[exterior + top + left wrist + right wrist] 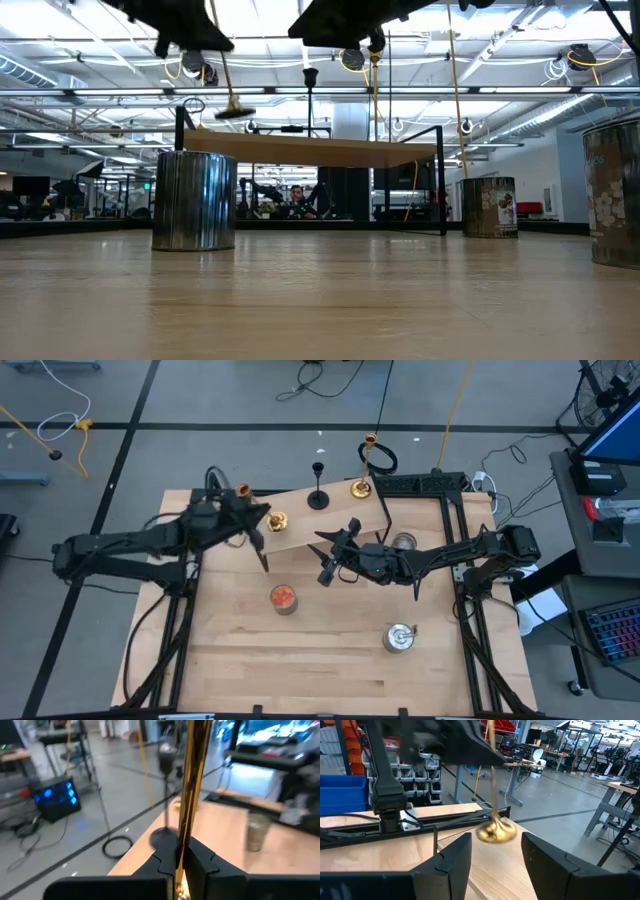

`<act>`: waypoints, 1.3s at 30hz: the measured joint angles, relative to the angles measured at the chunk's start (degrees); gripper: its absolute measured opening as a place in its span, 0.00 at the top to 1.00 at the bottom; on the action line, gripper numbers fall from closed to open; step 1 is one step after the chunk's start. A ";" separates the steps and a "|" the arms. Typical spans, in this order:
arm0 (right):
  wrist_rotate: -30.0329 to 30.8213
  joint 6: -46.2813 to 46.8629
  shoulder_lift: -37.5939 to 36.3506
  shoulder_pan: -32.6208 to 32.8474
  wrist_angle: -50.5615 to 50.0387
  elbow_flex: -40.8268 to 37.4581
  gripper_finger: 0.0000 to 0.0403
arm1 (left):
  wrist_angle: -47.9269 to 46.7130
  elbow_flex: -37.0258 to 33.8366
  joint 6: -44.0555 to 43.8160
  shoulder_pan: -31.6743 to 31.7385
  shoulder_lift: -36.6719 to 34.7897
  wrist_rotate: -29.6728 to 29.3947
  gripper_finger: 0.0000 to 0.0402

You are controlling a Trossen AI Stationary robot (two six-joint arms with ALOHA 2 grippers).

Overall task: Pick & Place candle stick holders
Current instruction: Put the gold candle holder on the shelf, then put the orange scented candle on the shelf

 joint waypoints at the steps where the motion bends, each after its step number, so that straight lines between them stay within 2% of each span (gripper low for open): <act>1: 0.00 -0.02 0.00 0.00 -0.02 0.00 0.58 | 0.31 0.00 -0.15 1.49 1.10 0.33 0.96; 4: 0.00 -0.03 0.01 0.00 -0.08 -0.08 0.58 | 1.94 0.00 -0.10 5.74 3.79 0.59 0.96; 9: 0.00 -0.07 0.07 0.01 -0.07 -2.04 0.58 | 2.70 0.00 -0.13 10.86 5.97 5.74 0.96; 14: 0.02 -0.07 0.07 -0.01 0.02 -3.18 0.58 | 2.65 0.00 -0.12 14.94 6.23 6.20 0.96; 19: 0.02 -0.06 0.07 0.01 0.07 -3.38 0.58 | 0.35 0.06 -1.90 18.05 6.14 11.60 0.96; 25: 0.01 -0.05 0.07 0.01 0.04 -3.39 0.58 | 0.06 0.09 -1.87 19.51 6.12 14.15 0.96; 29: 0.01 -0.07 0.07 0.01 0.07 -3.39 0.58 | -0.25 0.07 -0.91 19.56 6.15 16.90 0.90; 32: 0.02 -0.05 0.07 0.01 0.04 -3.39 0.58 | -1.19 -0.09 -0.08 19.54 6.38 17.12 0.86; 39: 0.00 -0.05 0.07 0.01 0.04 -3.41 0.58 | -0.62 -0.04 2.74 19.55 6.25 16.51 0.84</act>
